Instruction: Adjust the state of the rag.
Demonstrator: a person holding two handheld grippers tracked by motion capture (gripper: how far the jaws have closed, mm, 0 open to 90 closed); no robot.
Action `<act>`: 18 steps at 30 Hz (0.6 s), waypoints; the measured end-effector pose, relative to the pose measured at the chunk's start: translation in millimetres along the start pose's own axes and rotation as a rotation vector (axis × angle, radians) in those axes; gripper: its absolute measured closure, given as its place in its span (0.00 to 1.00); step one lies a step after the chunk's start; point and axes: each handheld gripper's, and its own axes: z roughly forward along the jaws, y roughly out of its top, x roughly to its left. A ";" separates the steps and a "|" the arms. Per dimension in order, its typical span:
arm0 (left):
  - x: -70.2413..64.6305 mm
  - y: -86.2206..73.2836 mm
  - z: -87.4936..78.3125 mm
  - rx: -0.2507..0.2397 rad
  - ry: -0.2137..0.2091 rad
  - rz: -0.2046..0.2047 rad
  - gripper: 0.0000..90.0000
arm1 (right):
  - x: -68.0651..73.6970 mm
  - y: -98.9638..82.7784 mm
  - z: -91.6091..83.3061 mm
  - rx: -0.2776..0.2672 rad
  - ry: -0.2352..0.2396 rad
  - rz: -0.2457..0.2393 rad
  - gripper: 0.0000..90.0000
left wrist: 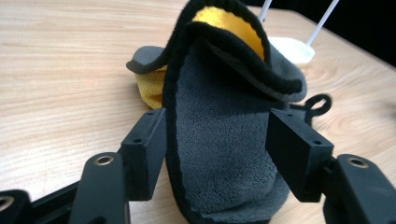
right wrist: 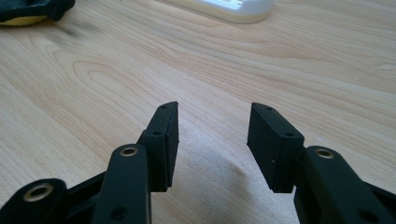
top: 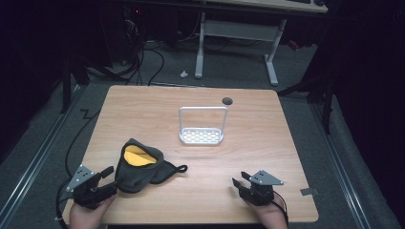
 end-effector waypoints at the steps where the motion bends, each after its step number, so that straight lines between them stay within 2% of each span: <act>1: 0.2 -0.7 1.2 0.009 -0.005 -0.003 0.43 | -0.3 -0.2 0.2 0.001 0.001 -0.002 0.60; 5: 1.8 -1.9 4.1 0.017 -0.010 -0.015 0.42 | -0.1 -1.7 -1.8 0.000 -0.001 0.001 0.59; 11: 6.8 -2.9 4.4 0.005 -0.022 -0.035 0.39 | -0.2 -0.5 -2.3 -0.007 -0.001 -0.003 0.59; 12: 8.8 -3.5 6.6 0.009 -0.032 -0.050 0.39 | -0.2 -0.3 -1.5 -0.006 0.000 -0.007 0.59; 18: 8.9 -1.7 14.6 0.011 -0.036 -0.052 0.36 | 0.8 -1.1 -0.2 -0.001 0.006 -0.010 0.59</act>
